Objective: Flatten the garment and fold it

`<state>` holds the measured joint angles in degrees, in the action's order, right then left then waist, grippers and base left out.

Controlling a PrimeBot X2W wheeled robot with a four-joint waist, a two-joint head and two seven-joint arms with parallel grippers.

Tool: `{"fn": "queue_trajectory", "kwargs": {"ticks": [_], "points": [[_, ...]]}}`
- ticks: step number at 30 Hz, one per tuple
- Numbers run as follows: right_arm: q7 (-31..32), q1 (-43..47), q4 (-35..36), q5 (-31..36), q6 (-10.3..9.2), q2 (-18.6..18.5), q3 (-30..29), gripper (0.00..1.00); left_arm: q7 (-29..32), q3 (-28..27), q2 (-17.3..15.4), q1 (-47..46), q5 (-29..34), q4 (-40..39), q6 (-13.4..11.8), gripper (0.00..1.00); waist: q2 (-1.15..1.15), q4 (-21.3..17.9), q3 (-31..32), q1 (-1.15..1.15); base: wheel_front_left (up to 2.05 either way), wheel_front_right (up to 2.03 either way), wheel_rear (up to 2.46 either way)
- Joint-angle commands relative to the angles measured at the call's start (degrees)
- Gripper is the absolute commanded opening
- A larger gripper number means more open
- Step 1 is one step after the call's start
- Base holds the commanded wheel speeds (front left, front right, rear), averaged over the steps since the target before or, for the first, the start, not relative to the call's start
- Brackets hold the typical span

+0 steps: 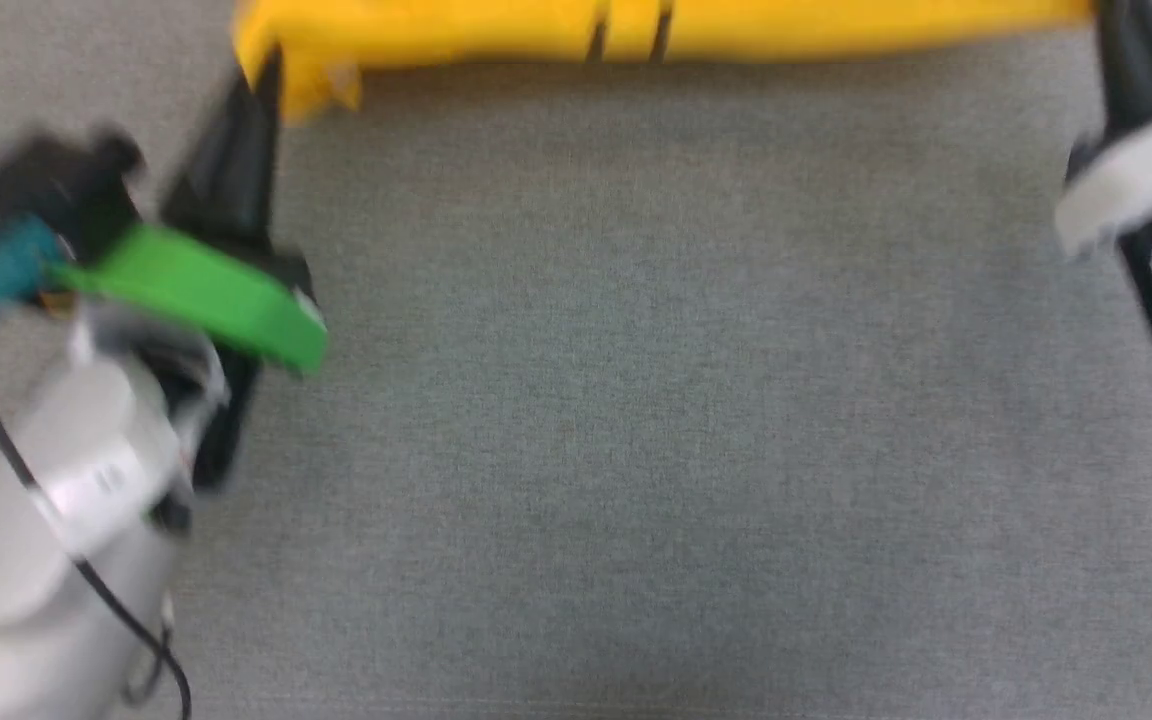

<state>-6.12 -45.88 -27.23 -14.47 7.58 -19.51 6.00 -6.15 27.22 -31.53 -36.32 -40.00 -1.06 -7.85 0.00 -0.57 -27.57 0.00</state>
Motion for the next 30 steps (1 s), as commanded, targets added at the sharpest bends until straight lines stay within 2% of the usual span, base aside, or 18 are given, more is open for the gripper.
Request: {"fn": "queue_trajectory", "kwargs": {"ticks": [1,4,8,17,24,30], "points": [[1.14,4.16,2.61,-0.9,-0.09,0.09,-1.12,0.0,-0.41,0.32,-0.24,3.54,-0.24,-0.74,-1.34,0.0,0.0,-0.17,3.64,0.0,0.0,0.0,0.0],[3.74,12.69,7.66,-1.77,-0.09,1.34,-3.45,0.0,-0.92,1.82,-0.28,10.11,0.08,-0.91,-3.45,0.0,0.0,-0.24,6.33,0.0,0.0,0.0,0.0],[5.88,21.99,12.15,-2.1,-0.09,3.78,-6.52,0.0,-1.39,3.41,0.69,17.33,-1.35,0.22,-4.81,0.0,0.0,0.06,9.58,0.0,0.0,0.0,0.0],[11.38,38.8,16.9,-1.96,-0.09,9.98,-10.71,0.0,-3.09,4.57,2.99,30.75,-6.49,2.08,-6.34,0.0,0.0,0.95,17.39,0.0,0.0,0.0,0.0],[17.41,50.7,21.7,-3.24,-0.09,13.07,-12.92,0.0,2.62,8.12,0.66,38.82,-10.16,1.67,-4.7,0.0,0.0,1.37,23.45,0.0,0.0,0.0,0.0],[23.41,58.44,26.9,-4.4,-0.09,14.51,-14.58,0.0,6.37,9.24,-1.8,43.86,-12.63,-1.34,-5.22,0.0,0.0,1.2,27.09,0.0,0.0,0.0,0.0]]}}
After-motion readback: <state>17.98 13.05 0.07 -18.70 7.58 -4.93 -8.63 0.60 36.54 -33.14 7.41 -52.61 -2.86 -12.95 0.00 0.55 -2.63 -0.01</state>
